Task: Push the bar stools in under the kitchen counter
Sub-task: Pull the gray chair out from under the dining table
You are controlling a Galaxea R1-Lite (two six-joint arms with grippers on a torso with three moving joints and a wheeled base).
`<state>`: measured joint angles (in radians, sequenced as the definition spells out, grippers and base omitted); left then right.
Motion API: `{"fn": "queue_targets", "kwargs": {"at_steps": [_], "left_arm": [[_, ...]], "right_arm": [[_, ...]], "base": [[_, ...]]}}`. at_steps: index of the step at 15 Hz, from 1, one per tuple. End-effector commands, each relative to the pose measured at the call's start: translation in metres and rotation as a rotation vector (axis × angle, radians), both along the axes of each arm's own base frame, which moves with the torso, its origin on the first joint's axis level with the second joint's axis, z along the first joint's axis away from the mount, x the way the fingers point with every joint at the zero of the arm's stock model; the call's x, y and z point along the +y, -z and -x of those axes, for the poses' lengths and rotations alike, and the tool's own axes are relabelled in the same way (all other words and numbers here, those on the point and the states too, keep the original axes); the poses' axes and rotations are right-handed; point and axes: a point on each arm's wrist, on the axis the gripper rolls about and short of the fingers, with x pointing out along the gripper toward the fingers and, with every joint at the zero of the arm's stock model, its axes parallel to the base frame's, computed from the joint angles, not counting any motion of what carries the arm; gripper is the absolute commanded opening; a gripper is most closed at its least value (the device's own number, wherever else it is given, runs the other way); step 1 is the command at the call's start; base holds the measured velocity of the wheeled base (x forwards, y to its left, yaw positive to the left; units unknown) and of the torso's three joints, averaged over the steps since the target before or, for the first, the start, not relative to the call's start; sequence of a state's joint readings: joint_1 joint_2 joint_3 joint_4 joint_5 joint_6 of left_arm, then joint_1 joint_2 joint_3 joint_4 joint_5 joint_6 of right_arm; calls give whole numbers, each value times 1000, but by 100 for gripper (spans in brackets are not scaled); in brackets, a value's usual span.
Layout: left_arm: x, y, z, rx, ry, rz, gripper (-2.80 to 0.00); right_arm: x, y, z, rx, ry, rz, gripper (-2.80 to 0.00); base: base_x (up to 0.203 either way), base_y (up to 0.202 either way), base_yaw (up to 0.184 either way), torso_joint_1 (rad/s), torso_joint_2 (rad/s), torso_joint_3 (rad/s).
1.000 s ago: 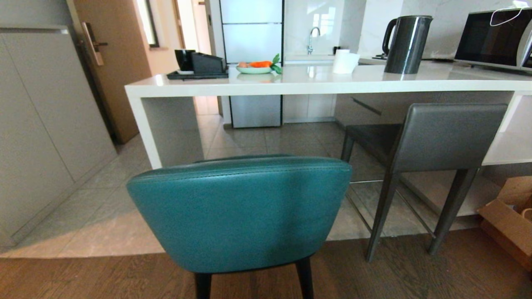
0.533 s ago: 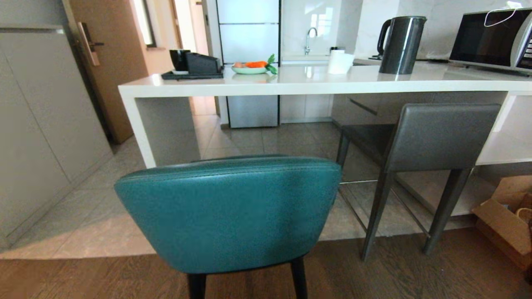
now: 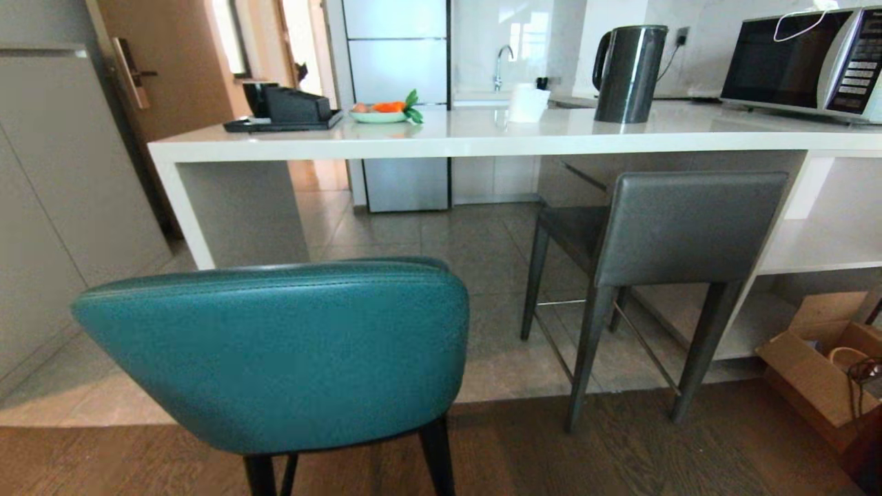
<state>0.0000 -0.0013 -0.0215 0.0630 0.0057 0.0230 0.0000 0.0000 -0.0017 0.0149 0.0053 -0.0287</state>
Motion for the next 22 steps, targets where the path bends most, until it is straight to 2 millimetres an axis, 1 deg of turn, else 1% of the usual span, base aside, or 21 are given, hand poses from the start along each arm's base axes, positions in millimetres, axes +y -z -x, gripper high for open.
{"fn": "queue_targets", "kwargs": {"at_steps": [1, 22], "left_arm": [[0, 0, 0, 3, 0, 0, -280], [0, 0, 0, 1, -1, 15, -280]], "right_arm": [[0, 0, 0, -4, 1, -1, -280], [0, 0, 0, -7, 2, -18, -280]], "base": [[0, -198, 1, 2, 2, 2], [0, -195, 1, 2, 2, 2]]}}
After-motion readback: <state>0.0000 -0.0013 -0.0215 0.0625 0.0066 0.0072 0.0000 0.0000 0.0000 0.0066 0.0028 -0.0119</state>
